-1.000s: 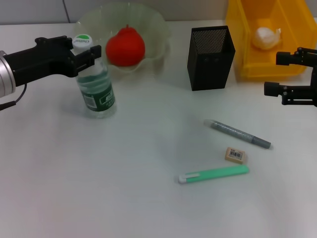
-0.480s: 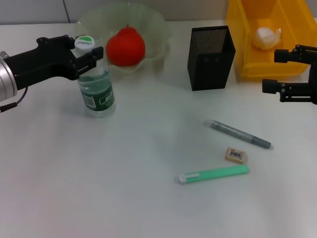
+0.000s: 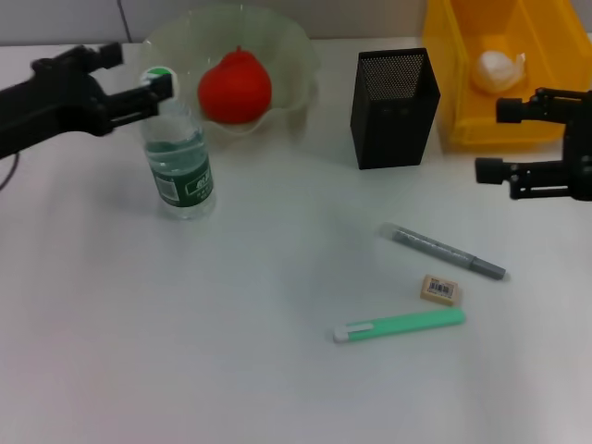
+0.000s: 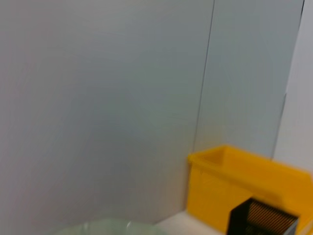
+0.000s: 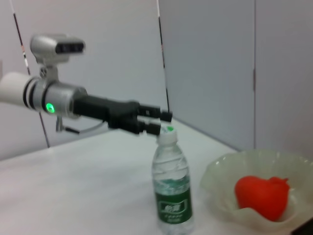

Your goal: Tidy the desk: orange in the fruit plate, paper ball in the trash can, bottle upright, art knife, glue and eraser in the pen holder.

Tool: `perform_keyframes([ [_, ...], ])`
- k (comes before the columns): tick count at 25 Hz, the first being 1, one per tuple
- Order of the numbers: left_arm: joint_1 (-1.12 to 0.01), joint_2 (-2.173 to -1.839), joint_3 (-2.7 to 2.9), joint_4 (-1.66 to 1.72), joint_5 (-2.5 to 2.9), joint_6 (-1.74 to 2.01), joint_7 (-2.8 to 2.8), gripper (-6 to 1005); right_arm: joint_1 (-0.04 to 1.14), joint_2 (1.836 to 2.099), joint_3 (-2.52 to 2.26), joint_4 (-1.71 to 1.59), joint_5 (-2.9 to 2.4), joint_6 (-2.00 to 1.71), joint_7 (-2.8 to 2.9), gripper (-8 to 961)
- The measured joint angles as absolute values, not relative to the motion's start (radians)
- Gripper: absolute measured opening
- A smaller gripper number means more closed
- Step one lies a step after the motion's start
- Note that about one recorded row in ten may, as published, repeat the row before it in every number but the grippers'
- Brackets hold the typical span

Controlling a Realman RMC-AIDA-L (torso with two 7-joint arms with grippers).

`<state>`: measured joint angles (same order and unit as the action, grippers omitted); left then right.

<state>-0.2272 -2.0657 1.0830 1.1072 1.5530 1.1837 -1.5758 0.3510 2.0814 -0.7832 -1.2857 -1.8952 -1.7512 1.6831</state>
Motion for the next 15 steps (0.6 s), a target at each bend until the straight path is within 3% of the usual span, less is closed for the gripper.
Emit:
perform_keyframes([
  [3, -0.222, -2.063, 0.950, 1.069, 1.535, 1.358, -1.543, 834, 0.349, 2.080, -0.871, -1.385, -1.930, -1.752, 1.790, 828],
  [9, -0.205, -2.058, 0.703, 0.922, 1.542, 1.676, -1.393, 862, 0.426, 2.078, -1.149, -1.614, -2.176, -1.784, 2.060, 827],
  [15, -0.161, -2.039, 0.645, 0.787, 1.554, 1.793, -1.237, 862, 0.633, 2.080, -1.423, -1.616, -2.409, -1.875, 2.266, 827],
])
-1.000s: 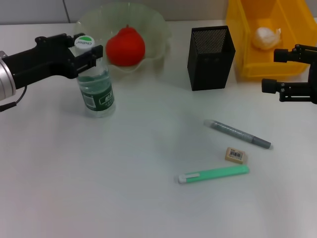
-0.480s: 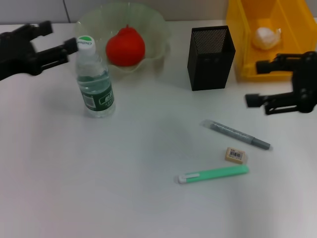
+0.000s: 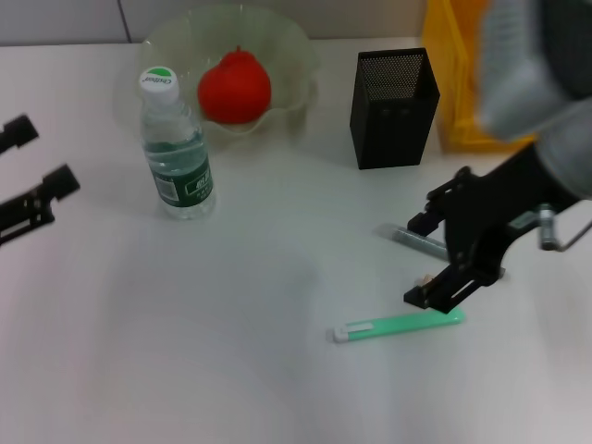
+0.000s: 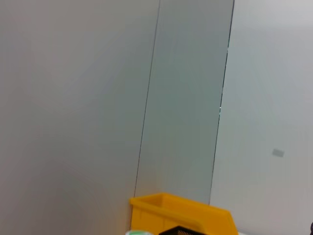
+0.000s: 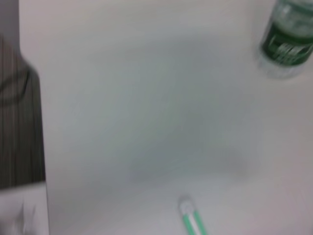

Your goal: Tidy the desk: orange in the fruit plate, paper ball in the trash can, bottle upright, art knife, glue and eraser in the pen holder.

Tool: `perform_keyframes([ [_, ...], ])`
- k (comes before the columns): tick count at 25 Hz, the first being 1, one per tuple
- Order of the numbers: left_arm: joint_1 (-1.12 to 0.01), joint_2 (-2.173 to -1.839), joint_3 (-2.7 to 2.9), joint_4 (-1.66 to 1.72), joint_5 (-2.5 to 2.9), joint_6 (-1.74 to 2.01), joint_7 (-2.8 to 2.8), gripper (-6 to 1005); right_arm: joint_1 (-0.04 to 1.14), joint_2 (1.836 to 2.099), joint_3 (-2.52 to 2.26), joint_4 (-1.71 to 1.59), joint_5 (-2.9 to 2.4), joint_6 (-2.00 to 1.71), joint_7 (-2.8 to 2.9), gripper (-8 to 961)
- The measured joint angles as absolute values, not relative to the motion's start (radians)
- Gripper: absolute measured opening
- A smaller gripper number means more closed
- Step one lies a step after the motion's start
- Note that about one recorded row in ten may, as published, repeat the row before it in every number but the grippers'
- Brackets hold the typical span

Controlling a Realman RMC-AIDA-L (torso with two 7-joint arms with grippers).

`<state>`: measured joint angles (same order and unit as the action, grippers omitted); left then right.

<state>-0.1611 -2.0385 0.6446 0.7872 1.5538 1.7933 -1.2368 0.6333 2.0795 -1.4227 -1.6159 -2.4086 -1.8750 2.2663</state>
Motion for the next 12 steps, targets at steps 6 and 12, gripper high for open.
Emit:
perform_keyframes([
  [6, -0.127, -2.041, 0.641, 0.758, 1.558, 1.799, -1.195, 862, 0.788, 2.086, -1.719, -1.445, -2.478, -1.790, 2.338, 826],
  [12, -0.125, -2.040, 0.644, 0.732, 1.559, 1.799, -1.195, 862, 0.876, 2.091, -1.946, -1.294, -2.494, -1.601, 2.429, 826],
])
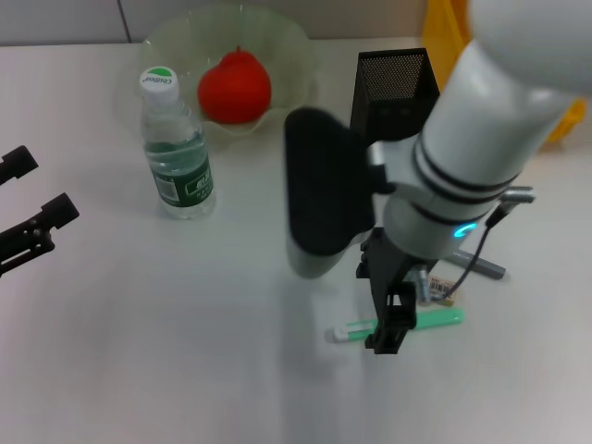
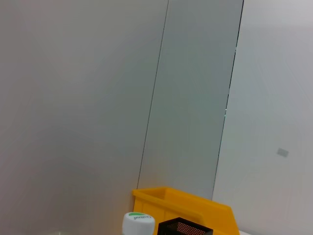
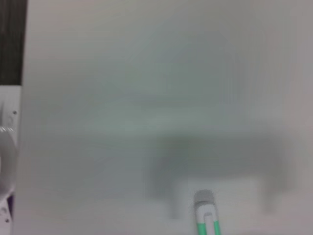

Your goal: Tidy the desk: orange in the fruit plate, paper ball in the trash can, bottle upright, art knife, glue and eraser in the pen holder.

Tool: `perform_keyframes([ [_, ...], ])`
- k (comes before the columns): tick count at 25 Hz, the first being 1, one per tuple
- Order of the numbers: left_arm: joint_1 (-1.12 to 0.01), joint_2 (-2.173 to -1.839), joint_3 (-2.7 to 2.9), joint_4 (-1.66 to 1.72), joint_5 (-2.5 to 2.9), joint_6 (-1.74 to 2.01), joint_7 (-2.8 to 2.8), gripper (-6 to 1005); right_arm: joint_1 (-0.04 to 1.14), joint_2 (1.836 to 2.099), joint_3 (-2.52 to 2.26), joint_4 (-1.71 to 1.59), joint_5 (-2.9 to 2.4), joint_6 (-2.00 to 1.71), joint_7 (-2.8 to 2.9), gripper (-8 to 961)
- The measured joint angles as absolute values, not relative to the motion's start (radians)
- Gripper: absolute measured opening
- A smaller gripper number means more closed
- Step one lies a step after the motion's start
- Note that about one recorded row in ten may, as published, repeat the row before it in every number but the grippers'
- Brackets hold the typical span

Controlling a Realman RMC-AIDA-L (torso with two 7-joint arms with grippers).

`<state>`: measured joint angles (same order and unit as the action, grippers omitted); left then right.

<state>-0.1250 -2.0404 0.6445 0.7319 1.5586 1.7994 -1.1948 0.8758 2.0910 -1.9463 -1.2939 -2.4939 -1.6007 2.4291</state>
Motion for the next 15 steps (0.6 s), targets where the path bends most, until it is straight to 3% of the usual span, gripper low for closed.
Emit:
perform_keyframes([
  [15, -0.133, -2.041, 0.647, 0.704, 1.559, 1.791, -1.180, 862, 0.901, 2.092, -2.119, -1.210, -2.473, -1.436, 2.526, 824],
])
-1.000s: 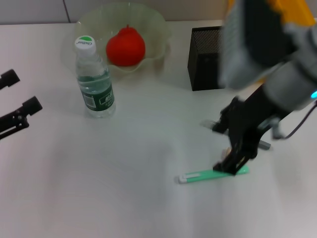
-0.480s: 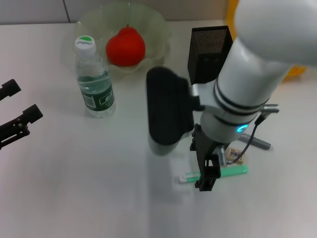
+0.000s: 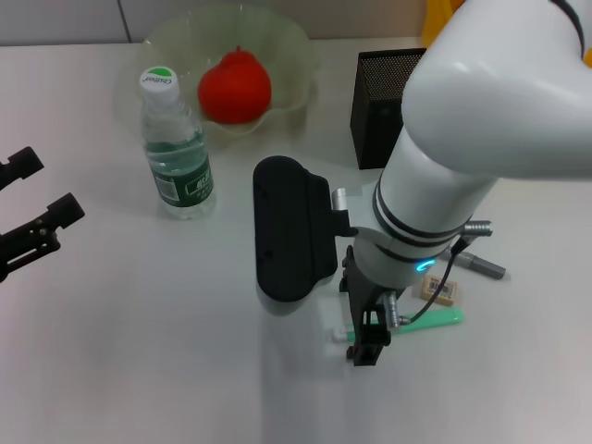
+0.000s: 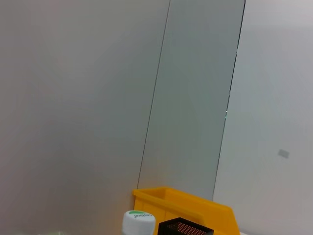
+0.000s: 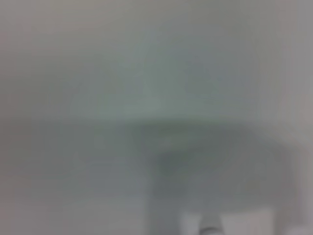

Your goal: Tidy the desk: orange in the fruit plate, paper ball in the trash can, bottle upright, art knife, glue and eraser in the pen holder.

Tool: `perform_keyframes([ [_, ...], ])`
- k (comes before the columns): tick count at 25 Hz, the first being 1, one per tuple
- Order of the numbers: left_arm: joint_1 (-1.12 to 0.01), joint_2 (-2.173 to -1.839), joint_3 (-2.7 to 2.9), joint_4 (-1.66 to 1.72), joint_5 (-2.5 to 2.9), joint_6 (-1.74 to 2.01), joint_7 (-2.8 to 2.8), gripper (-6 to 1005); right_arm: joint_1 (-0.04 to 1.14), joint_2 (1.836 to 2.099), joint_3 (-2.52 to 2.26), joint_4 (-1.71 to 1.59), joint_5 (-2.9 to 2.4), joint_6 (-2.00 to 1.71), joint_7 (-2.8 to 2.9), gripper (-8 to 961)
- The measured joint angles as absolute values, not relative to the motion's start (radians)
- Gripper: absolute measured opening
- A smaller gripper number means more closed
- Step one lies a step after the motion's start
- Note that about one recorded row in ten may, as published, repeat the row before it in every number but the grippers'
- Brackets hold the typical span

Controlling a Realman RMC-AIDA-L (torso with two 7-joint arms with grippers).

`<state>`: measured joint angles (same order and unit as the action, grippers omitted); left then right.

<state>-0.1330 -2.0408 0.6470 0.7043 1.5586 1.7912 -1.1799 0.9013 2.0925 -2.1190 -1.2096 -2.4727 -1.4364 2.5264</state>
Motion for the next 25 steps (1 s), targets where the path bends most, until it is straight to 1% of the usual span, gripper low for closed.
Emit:
perform_keyframes([
  [5, -0.133, -2.042, 0.648, 0.702, 1.559, 1.791, -1.177, 862, 0.904, 2.092, -2.129, -1.203, -2.472, -1.430, 2.542, 824],
  [10, -0.130, -2.044, 0.648, 0.702, 1.559, 1.792, -1.177, 862, 0.900, 2.092, -2.119, -1.192, -2.464, -1.429, 2.547, 631],
  [15, -0.129, -2.045, 0.649, 0.703, 1.559, 1.792, -1.175, 862, 0.906, 2.092, -2.106, -1.156, -2.419, -1.421, 2.544, 493],
  [25, -0.131, -2.045, 0.642, 0.702, 1.559, 1.794, -1.175, 862, 0.911, 2.092, -2.104, -1.144, -2.418, -1.425, 2.547, 406],
])
